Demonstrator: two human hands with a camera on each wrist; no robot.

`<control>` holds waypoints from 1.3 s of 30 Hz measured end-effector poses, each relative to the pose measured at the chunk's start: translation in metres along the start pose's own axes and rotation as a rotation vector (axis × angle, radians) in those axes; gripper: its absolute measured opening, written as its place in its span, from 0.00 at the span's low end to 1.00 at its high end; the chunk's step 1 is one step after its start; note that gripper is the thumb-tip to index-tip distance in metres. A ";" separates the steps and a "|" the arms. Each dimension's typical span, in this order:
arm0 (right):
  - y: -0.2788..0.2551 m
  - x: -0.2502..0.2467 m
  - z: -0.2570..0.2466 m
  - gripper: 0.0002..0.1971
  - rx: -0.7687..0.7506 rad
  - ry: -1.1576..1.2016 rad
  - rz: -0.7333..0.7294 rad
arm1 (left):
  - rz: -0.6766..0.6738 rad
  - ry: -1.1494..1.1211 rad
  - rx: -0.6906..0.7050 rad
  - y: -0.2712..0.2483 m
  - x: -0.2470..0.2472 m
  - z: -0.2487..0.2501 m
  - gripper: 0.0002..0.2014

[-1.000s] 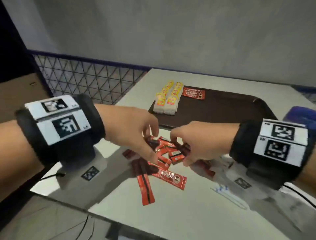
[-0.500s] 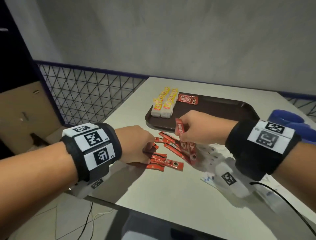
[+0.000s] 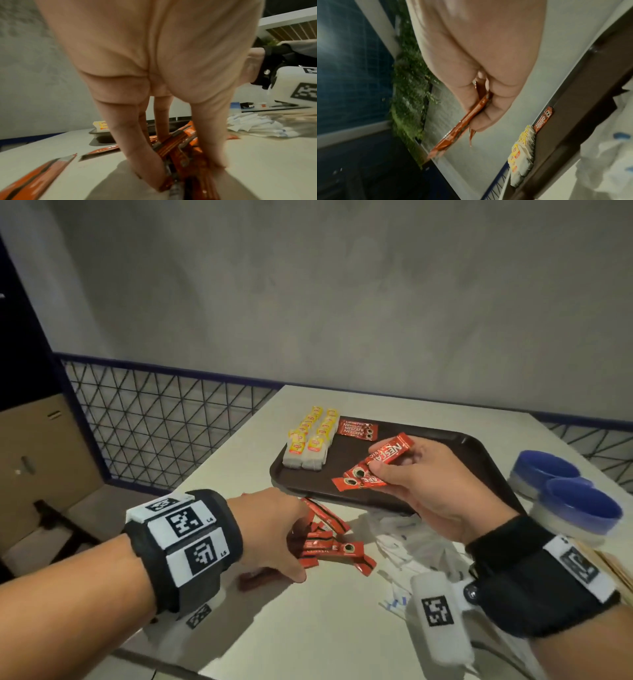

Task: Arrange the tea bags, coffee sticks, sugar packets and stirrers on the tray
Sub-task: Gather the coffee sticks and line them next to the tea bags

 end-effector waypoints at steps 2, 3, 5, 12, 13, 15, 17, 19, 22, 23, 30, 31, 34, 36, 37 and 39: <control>0.001 -0.005 0.003 0.11 -0.019 0.122 0.054 | 0.035 -0.015 0.014 0.006 -0.001 0.004 0.18; 0.002 -0.008 0.004 0.11 -0.025 0.176 0.080 | 0.048 -0.028 0.018 0.009 -0.002 0.006 0.17; 0.004 -0.016 0.004 0.11 -0.030 0.269 0.120 | 0.059 -0.052 0.004 0.015 -0.009 0.008 0.20; 0.022 -0.033 0.006 0.11 -0.102 0.387 0.312 | 0.036 -1.056 0.029 0.039 -0.059 0.038 0.37; 0.026 -0.033 0.005 0.11 -0.116 0.380 0.326 | 0.017 -1.238 0.053 0.048 -0.062 0.048 0.35; 0.034 -0.032 0.003 0.10 -0.149 0.372 0.327 | 0.017 -1.510 0.076 0.066 -0.062 0.063 0.25; 0.044 -0.032 -0.002 0.10 -0.175 0.327 0.309 | 0.023 -1.701 0.063 0.082 -0.060 0.070 0.12; 0.056 -0.031 -0.008 0.08 -0.188 0.241 0.254 | 0.008 -1.874 0.066 0.095 -0.058 0.070 0.06; 0.074 -0.025 -0.016 0.07 -0.187 0.139 0.148 | -0.003 -2.024 0.129 0.107 -0.055 0.059 0.06; 0.079 -0.024 -0.018 0.07 -0.186 0.127 0.127 | -0.006 -2.036 0.141 0.109 -0.053 0.054 0.07; 0.096 -0.031 -0.025 0.05 -0.207 0.119 0.081 | 0.018 -2.022 0.099 0.106 -0.039 0.041 0.05; 0.097 -0.037 -0.028 0.05 -0.223 0.145 0.101 | 0.040 -2.032 0.078 0.106 -0.038 0.039 0.07; 0.099 -0.055 -0.040 0.06 -0.256 0.177 0.155 | 0.104 -2.116 -0.011 0.109 -0.033 0.032 0.13; 0.098 -0.059 -0.045 0.06 -0.254 0.122 0.126 | 0.127 -2.179 -0.052 0.111 -0.032 0.029 0.15; 0.097 -0.058 -0.045 0.06 -0.248 0.092 0.087 | 0.130 -2.201 -0.067 0.111 -0.031 0.029 0.15; 0.093 -0.049 -0.044 0.05 -0.226 0.028 -0.021 | 0.131 -2.222 -0.095 0.110 -0.031 0.029 0.13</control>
Point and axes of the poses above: each hand's wrist, its own y-axis towards the middle knuckle, its own x-axis out of the palm, z = x × y, the point moved 3 cm from there along y, towards the middle knuckle, and after that the axes turned 12 degrees about -x, right-handed, at the moved point
